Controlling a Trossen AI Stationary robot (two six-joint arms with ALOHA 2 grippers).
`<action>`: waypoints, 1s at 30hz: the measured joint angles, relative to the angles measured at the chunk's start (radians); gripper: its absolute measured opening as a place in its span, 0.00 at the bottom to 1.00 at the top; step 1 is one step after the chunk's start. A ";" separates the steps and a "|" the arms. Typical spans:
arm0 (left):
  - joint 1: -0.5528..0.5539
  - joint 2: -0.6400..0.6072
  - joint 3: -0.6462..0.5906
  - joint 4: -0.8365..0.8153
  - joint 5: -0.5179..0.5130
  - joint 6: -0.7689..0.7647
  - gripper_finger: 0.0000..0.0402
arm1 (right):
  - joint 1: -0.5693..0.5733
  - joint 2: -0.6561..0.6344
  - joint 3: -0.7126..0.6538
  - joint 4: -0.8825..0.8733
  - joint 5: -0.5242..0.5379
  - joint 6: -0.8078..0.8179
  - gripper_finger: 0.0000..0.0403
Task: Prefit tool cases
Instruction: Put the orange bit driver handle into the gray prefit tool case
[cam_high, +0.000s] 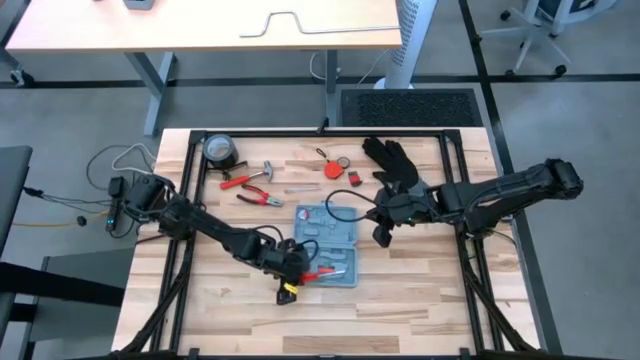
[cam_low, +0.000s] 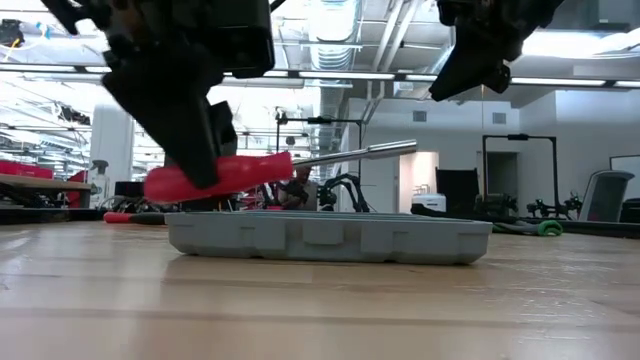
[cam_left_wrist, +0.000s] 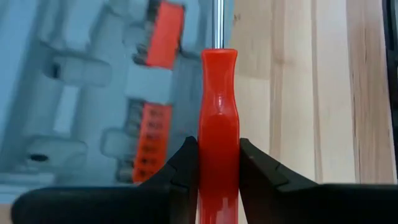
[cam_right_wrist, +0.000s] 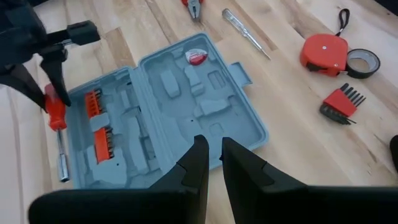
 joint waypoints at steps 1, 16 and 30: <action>0.004 -0.003 0.000 0.004 -0.004 0.002 0.18 | 0.000 0.000 0.000 0.000 0.000 0.000 0.14; 0.045 0.002 -0.006 0.049 -0.007 0.134 0.18 | -0.006 0.000 -0.002 -0.008 0.002 -0.009 0.14; 0.047 0.065 -0.007 0.097 0.032 0.137 0.23 | 0.000 0.000 -0.088 0.060 0.000 0.067 0.14</action>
